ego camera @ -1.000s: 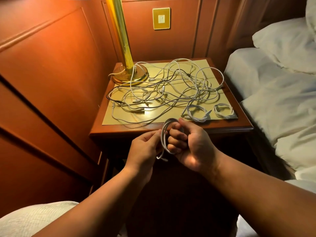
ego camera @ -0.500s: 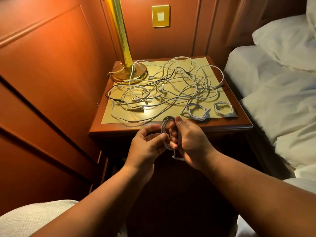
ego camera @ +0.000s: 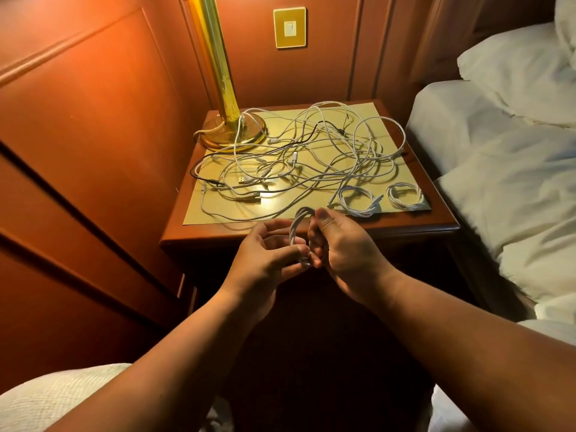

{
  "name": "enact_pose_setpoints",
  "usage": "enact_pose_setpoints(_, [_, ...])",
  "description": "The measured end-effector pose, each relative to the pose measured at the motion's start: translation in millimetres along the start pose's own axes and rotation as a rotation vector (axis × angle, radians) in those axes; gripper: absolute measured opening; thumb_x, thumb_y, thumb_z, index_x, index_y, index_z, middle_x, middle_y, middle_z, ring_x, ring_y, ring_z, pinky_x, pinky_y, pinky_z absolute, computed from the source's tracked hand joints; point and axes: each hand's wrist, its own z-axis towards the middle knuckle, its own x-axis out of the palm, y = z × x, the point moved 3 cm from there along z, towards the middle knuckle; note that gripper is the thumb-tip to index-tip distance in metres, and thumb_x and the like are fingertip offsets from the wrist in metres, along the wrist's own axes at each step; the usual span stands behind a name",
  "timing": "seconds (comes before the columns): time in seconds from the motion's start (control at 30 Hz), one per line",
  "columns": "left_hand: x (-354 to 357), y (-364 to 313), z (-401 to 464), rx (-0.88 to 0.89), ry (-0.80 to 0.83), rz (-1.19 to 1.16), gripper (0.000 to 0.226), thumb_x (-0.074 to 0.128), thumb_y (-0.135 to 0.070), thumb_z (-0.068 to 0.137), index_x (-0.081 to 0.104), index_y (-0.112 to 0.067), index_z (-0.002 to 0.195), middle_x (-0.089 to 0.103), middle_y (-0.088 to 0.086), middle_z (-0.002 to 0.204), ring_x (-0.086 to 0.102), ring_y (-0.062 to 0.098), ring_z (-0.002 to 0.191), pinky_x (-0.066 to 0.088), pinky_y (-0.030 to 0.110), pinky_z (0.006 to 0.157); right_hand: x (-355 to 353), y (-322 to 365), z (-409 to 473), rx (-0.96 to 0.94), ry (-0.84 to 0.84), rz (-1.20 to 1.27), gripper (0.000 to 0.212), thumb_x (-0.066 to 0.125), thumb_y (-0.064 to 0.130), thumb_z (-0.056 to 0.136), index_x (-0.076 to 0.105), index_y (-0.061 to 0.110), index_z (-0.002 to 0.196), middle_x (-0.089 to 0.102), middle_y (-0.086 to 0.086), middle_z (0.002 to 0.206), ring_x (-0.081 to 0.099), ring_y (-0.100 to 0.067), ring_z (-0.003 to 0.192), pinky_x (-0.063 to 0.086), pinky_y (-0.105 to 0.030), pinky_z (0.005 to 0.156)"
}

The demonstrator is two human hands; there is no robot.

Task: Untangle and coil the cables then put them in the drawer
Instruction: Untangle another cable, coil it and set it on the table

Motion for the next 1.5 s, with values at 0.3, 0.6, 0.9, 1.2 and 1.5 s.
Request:
enact_pose_setpoints(0.3, [-6,-7,-4,0.279,-0.163,0.513,0.047,0.077,-0.012,0.081,0.053,-0.039,0.109,0.07,0.01,0.082,0.071,0.025,0.081,0.06,0.05,0.078,-7,-3,-3,-0.156,-0.007,-0.342,0.029,0.032,0.022,0.107,0.051,0.02,0.084,0.049,0.007,0.066,0.045,-0.013,0.059,0.04,-0.033,0.06])
enact_pose_setpoints(0.6, [-7,-9,-8,0.192,-0.157,0.297,0.074,0.079,-0.003,0.08,0.041,-0.032,0.137,0.064,0.004,0.075,0.072,0.025,0.084,0.059,0.042,0.086,-1,-7,-7,-0.383,0.058,-0.756,0.027,0.035,0.04,0.099,0.05,0.018,0.095,0.052,0.008,0.084,0.048,-0.002,0.075,0.039,-0.014,0.064])
enact_pose_setpoints(0.9, [-6,-20,-3,0.07,0.022,0.217,0.068,0.065,0.008,0.085,0.041,-0.026,0.139,0.058,0.008,0.08,0.063,0.024,0.081,0.055,0.037,0.081,-16,-4,2,-0.424,0.047,-0.897,0.02,0.038,0.032,0.103,0.048,0.018,0.092,0.049,0.009,0.077,0.044,-0.001,0.069,0.037,-0.013,0.06])
enact_pose_setpoints(1.2, [-11,-19,1,-0.218,0.202,-0.029,0.06,0.067,-0.002,0.079,0.054,-0.025,0.132,0.054,0.012,0.108,0.05,0.012,0.062,0.043,0.021,0.046,-34,3,4,-0.333,-0.043,-0.862,0.031,0.037,0.029,0.102,0.058,0.009,0.092,0.057,-0.003,0.075,0.052,-0.014,0.067,0.042,-0.032,0.061])
enact_pose_setpoints(1.5, [-15,-15,3,-0.374,0.257,0.348,0.026,0.051,-0.013,0.097,0.061,-0.013,0.12,0.044,0.002,0.07,0.029,0.009,0.051,0.018,0.018,0.042,-39,7,2,-0.307,-0.025,-0.855,0.032,0.037,0.031,0.1,0.059,0.01,0.088,0.058,-0.003,0.075,0.055,-0.013,0.068,0.046,-0.034,0.061])
